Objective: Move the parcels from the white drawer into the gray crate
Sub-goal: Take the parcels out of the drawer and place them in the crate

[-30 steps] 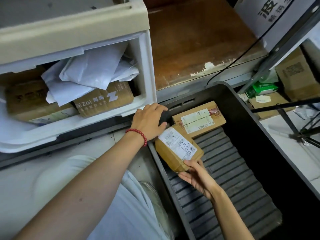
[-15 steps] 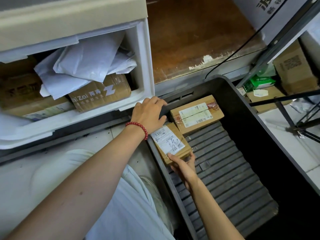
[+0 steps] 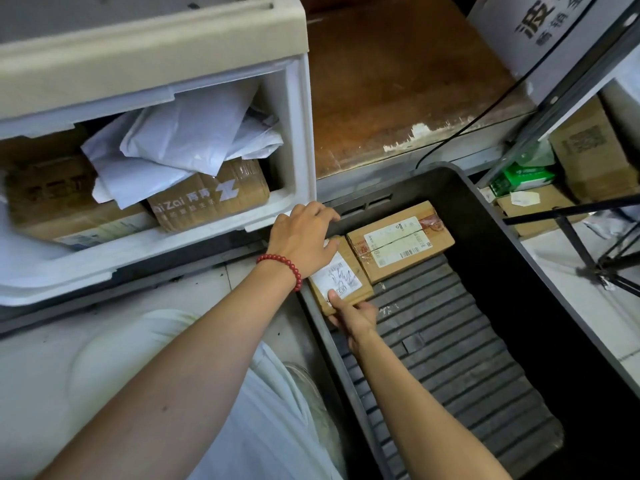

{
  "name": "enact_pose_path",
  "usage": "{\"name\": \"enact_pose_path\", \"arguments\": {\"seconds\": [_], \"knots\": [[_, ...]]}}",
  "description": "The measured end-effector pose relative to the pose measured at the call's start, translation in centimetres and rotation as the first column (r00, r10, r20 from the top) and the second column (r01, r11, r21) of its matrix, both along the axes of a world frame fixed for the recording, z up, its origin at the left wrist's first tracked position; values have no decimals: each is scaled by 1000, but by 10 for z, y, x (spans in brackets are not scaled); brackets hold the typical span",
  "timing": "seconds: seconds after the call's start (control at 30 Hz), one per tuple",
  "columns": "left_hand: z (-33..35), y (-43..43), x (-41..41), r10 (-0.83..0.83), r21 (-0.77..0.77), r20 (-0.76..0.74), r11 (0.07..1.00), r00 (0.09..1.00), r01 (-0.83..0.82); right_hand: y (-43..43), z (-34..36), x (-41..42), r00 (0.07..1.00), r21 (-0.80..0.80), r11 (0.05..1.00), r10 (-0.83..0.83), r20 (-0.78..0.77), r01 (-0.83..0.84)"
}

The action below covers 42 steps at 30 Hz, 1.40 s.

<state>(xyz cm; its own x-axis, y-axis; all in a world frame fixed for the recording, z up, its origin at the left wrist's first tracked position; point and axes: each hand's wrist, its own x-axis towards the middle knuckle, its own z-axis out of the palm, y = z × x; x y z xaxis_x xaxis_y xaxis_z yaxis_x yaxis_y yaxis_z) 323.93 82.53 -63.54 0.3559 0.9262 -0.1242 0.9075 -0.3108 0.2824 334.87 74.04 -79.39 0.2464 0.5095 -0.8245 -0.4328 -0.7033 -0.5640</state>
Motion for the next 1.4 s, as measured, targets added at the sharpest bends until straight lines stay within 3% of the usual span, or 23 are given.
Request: {"name": "enact_pose_path", "arguments": {"seconds": [0.07, 0.13, 0.27, 0.37, 0.53, 0.67, 0.97, 1.23, 1.33, 1.4], "knots": [[1, 0, -3, -1, 17, 5, 1000, 1000, 1, 11, 1, -5, 998, -29, 1000, -9, 57, 11], [2, 0, -9, 21, 1, 9, 1000, 1000, -21, 10, 8, -4, 984, -49, 996, 85, 156, -78], [7, -3, -15, 72, -13, -9, 997, 997, -72, -10, 26, 11, 815, -151, 933, 358, 455, -326], [13, -12, -18, 110, 9, -56, 994, 992, -110, -21, 46, 16, 620, -214, 872, 468, 630, -440], [29, -35, -32, 124, 24, -96, 992, 988, -122, -23, 85, 21, 140, -361, 703, 546, 826, -612], [59, -50, -50, 213, 86, -20, 974, 977, -211, -4, 141, 10, -39, -321, 619, 424, 905, -717], [129, -83, -120, 403, 318, 38, 863, 915, -393, 19, 256, -61, -48, -76, 448, 74, 996, -891], [152, -117, -218, 547, 370, -10, 779, 837, -505, 17, 305, -113, -11, -22, 268, 42, 999, -963], [154, -125, -249, 602, 337, -25, 757, 798, -561, 17, 309, -137, 32, 12, 205, 95, 995, -979], [153, -127, -261, 616, 310, -25, 754, 787, -580, 18, 306, -155, 11, -10, 159, 130, 991, -987]]}}
